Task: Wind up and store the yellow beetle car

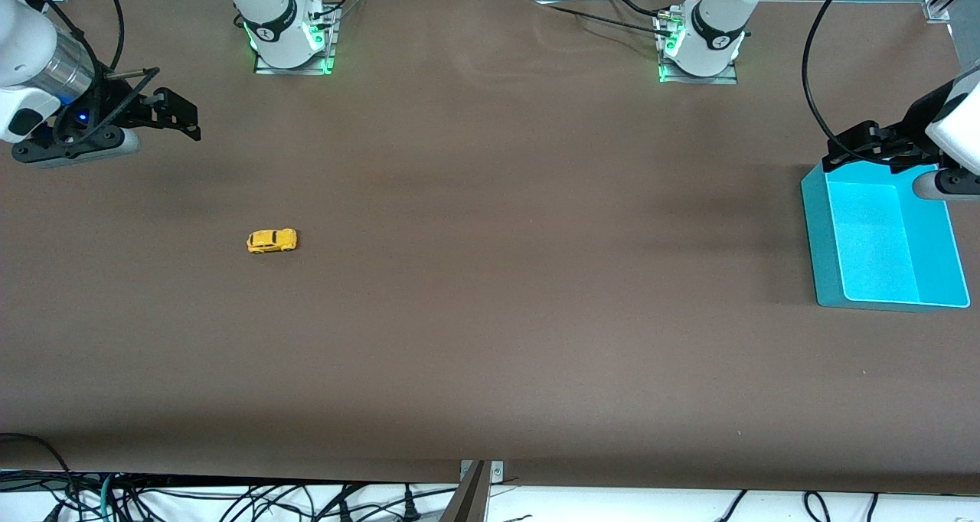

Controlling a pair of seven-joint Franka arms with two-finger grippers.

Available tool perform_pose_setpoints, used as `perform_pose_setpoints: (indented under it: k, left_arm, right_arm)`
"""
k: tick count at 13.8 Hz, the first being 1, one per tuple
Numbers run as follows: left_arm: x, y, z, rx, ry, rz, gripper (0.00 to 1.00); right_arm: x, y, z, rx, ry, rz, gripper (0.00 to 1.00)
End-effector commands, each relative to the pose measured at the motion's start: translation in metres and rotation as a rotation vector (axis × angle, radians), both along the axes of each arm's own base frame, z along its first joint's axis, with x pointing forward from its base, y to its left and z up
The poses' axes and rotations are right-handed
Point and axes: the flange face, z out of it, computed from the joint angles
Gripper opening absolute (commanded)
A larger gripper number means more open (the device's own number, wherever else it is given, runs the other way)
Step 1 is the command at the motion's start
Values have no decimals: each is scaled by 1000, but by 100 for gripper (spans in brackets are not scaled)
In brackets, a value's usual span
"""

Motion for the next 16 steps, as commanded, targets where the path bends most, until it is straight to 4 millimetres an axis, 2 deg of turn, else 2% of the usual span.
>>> perform_pose_setpoints:
  k: [1,16]
  left_arm:
    - [1,-2,6,-10,-10,12,100]
    - [2,-3,5,-13,-9,12,100]
  right_arm:
    - [-7,-2,10,-17,4,-6,100]
    - [-3,-15,3,-18,36,-29,100]
